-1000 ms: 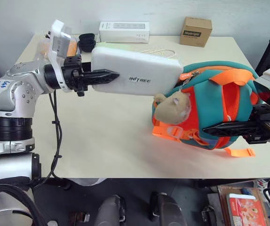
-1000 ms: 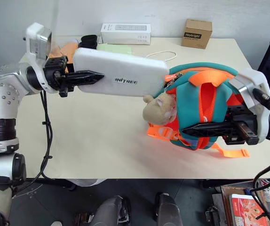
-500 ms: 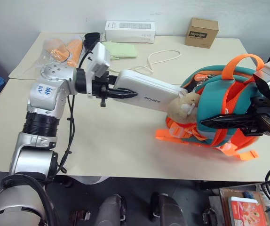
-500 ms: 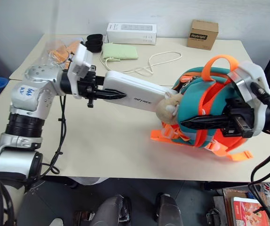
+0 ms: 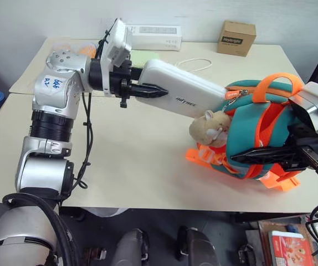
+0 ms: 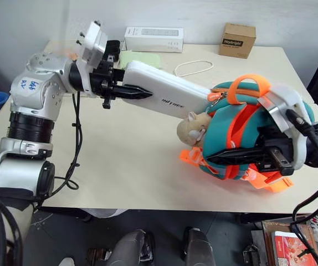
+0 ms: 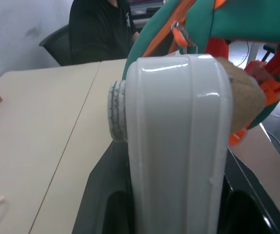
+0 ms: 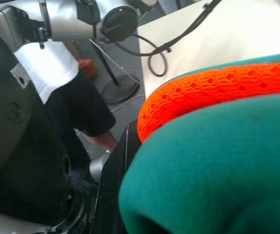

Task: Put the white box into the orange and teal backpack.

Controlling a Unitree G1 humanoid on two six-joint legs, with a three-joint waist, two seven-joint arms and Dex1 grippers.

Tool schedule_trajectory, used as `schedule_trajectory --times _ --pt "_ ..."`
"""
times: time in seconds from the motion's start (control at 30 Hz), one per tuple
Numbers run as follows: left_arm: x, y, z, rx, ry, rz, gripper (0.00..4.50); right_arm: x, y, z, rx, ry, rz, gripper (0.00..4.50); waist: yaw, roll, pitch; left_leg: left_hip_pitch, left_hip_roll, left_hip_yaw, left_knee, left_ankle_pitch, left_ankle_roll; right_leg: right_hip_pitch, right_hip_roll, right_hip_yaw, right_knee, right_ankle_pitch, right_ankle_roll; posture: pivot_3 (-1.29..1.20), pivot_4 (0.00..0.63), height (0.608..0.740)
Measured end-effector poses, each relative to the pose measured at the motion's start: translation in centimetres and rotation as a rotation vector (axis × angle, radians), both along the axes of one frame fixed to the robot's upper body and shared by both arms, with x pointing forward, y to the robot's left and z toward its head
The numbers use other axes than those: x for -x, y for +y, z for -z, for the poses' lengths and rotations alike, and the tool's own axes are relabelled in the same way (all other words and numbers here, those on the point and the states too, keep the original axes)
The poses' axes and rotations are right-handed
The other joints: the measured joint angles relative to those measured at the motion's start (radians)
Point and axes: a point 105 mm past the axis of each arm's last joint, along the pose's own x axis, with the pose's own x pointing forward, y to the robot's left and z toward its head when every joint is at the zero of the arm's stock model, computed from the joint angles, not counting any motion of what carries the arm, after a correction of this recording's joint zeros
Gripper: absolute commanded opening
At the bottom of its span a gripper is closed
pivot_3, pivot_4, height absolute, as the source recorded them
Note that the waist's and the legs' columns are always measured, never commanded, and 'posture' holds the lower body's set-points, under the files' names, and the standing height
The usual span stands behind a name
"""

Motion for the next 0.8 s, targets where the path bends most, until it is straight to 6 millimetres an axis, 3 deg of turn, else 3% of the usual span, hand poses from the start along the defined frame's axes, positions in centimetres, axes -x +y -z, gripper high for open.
schedule_trajectory --times 0.27,0.43,0.8 --pt "0.3 -2.3 1.2 0.038 0.057 0.071 1.27 0.4 0.1 0.2 -0.010 0.018 0.007 0.03 -0.001 0.000 0.000 0.000 0.000 0.000 0.000 0.000 0.000 0.000 0.001 0.000 0.001 0.000 0.000 0.00 0.150 0.740" --pt "0.6 -5.5 3.9 0.061 0.130 0.141 1.27 0.7 0.4 0.4 -0.007 0.024 -0.004 0.03 0.000 0.000 0.000 0.000 -0.001 0.000 0.000 0.000 0.000 0.000 0.000 0.000 0.000 0.000 0.000 0.00 0.150 0.740" --pt "2.2 -12.2 7.3 0.005 0.179 0.275 1.27 1.3 0.7 0.1 -0.040 0.027 -0.002 0.03 0.001 0.000 0.000 0.001 -0.001 0.000 0.000 0.000 0.001 0.000 -0.001 0.000 -0.001 0.000 0.000 0.00 0.150 0.740"
